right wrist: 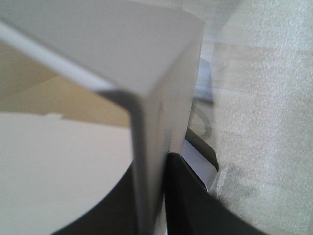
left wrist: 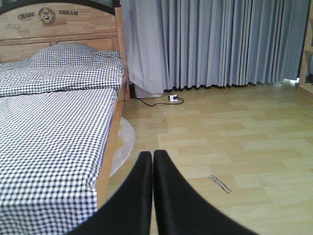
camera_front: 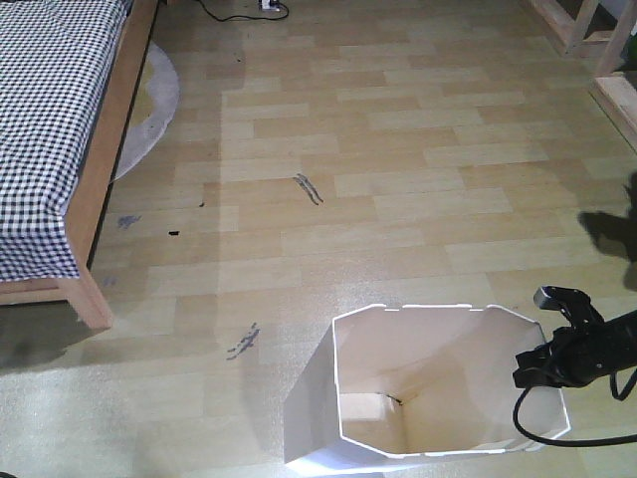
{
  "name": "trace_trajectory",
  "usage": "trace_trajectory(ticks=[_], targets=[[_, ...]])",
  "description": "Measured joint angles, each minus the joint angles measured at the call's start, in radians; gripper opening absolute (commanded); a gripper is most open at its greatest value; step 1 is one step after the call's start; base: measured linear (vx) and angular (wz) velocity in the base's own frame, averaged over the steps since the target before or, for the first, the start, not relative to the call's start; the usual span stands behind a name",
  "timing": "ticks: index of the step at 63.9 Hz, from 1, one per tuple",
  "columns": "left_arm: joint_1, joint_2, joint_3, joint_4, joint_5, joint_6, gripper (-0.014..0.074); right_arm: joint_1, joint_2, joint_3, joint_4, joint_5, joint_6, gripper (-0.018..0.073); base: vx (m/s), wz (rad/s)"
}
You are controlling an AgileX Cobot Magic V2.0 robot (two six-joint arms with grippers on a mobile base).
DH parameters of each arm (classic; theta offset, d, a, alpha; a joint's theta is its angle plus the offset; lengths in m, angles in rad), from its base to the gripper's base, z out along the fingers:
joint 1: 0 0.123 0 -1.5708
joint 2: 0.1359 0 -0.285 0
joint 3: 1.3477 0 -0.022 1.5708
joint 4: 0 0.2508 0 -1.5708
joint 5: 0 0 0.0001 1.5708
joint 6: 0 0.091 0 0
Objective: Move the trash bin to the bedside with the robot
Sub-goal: 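Carry the held bin with the right gripper across the floor past the bed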
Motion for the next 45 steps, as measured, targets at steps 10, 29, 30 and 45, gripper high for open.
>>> trace_trajectory(ticks=[10,29,30,45], targets=[[0.0,0.0,0.0,0.0,0.0,0.0,-0.0006,0.0,0.0,0.0,0.001,0.0,0.0,-0.0005,0.25,-0.05],[0.0,0.0,0.0,0.0,0.0,0.0,-0.0006,0.0,0.0,0.0,-0.001,-0.001,0.0,-0.0005,0.27,-0.02],[0.0,0.0,0.0,0.0,0.0,0.0,-0.0006,0.0,0.0,0.0,-0.001,-0.001,0.0,-0.0005,0.28,0.04],[0.0,0.0,0.0,0.0,0.0,0.0,-0.0006,0.0,0.0,0.0,-0.001,-0.008,0.0,-0.0005,0.28,0.1]])
